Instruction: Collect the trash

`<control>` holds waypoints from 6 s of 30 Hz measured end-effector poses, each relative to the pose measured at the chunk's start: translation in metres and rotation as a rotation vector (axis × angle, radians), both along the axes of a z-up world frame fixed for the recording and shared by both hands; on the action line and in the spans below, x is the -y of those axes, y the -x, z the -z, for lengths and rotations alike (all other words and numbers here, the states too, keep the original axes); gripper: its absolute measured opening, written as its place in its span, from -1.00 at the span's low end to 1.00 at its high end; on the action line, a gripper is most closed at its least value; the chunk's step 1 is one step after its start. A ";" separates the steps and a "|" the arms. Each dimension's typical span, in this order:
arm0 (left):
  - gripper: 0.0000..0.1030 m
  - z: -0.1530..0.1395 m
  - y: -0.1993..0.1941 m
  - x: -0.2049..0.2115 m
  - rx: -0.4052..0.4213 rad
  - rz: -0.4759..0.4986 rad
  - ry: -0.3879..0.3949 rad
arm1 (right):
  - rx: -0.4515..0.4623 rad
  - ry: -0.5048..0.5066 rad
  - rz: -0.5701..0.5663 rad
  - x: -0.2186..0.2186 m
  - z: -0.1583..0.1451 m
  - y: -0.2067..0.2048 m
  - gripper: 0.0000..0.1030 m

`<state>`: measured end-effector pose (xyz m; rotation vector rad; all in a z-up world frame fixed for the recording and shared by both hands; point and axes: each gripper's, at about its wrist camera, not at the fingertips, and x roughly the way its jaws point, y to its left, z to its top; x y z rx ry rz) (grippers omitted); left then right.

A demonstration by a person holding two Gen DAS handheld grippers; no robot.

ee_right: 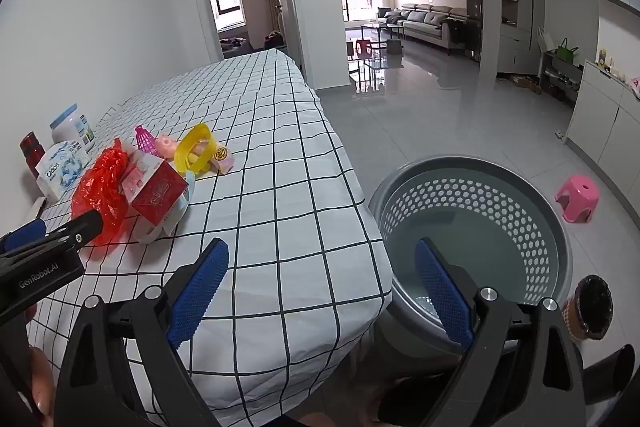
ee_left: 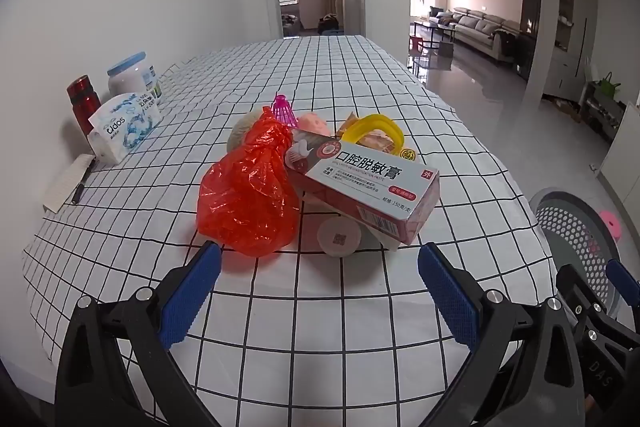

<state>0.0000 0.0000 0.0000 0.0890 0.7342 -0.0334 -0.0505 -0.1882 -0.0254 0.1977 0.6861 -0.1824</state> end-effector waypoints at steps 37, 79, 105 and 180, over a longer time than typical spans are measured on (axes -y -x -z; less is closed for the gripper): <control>0.88 -0.003 0.002 0.000 0.018 0.007 -0.011 | 0.004 -0.006 0.001 0.001 -0.001 0.002 0.74; 0.88 -0.005 0.001 0.000 0.020 0.014 -0.010 | 0.005 -0.005 0.000 0.001 -0.002 0.002 0.74; 0.88 0.010 -0.008 -0.045 -0.004 -0.065 -0.026 | 0.014 -0.016 -0.123 -0.028 0.006 -0.020 0.74; 0.88 0.006 -0.089 -0.095 -0.093 -0.048 0.131 | -0.149 -0.025 -0.407 -0.082 -0.017 -0.167 0.03</control>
